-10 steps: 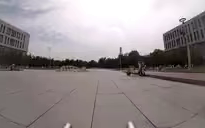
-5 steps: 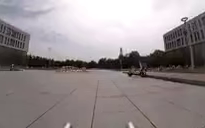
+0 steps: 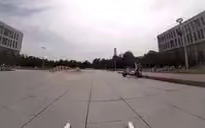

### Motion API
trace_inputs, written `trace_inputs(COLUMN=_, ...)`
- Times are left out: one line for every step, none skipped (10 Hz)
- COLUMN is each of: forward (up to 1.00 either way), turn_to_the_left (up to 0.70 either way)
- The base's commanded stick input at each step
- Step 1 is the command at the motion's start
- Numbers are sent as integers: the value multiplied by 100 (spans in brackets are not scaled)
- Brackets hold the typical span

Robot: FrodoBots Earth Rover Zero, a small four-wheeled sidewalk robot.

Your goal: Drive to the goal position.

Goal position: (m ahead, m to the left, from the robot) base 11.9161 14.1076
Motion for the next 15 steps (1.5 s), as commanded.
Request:
trace_inputs(forward=45, turn_to_the_left=0)
trace_inputs(forward=45, turn_to_the_left=0)
trace_inputs(forward=45, turn_to_the_left=-27)
trace_inputs(forward=45, turn_to_the_left=-27)
trace_inputs(forward=45, turn_to_the_left=-27)
trace_inputs(forward=45, turn_to_the_left=-12)
trace_inputs(forward=45, turn_to_the_left=0)
trace_inputs(forward=45, turn_to_the_left=0)
trace_inputs(forward=45, turn_to_the_left=0)
trace_inputs(forward=45, turn_to_the_left=0)
trace_inputs(forward=45, turn_to_the_left=0)
trace_inputs(forward=45, turn_to_the_left=0)
trace_inputs(forward=45, turn_to_the_left=0)
trace_inputs(forward=45, turn_to_the_left=0)
trace_inputs(forward=45, turn_to_the_left=-11)
